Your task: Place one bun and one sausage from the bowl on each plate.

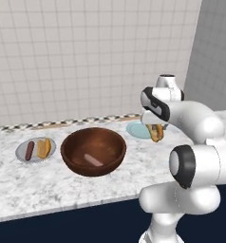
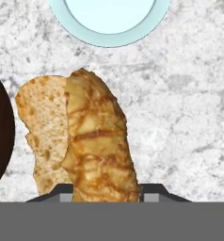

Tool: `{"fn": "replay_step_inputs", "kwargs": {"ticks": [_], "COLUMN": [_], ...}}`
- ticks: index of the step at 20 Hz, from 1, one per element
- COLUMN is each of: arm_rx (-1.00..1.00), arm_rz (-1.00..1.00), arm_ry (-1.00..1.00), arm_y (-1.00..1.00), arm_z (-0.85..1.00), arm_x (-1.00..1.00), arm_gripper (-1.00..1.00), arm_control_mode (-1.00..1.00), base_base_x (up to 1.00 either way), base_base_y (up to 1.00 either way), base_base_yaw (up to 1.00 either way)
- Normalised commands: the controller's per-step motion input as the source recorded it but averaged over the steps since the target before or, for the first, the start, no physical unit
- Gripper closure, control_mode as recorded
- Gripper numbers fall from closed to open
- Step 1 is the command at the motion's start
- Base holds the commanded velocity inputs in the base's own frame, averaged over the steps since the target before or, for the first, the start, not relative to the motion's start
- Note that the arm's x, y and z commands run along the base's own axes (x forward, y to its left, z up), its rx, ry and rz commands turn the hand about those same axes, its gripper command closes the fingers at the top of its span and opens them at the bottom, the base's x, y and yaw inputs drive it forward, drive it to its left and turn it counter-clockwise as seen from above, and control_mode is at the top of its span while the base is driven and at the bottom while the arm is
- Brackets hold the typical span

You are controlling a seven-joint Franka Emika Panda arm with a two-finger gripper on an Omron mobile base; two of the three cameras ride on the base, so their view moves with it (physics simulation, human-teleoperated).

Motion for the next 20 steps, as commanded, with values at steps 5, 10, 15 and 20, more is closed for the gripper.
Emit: {"fn": "replay_step_inputs", "kwargs": {"ticks": [5, 10, 15, 20], "arm_rx": [0.0, 0.0, 0.0, 0.0], "arm_rz": [0.0, 0.0, 0.0, 0.0], "arm_ry": [0.0, 0.0, 0.0, 0.0], "arm_y": [0.0, 0.0, 0.0, 0.0], "arm_z": [0.0, 0.0, 0.0, 0.0], "arm_x": [0.0, 0.0, 0.0, 0.0], "arm_gripper": [1.0, 1.0, 1.0, 1.0], "arm_control_mode": [1.0, 1.0, 1.0, 1.0], "base_base_x": [0.13, 0.02, 0.21, 0.55], "base_base_y": [0.12, 0.35, 0.08, 0.0], "base_base_yaw": [-0.12, -0.06, 0.02, 0.05]}}
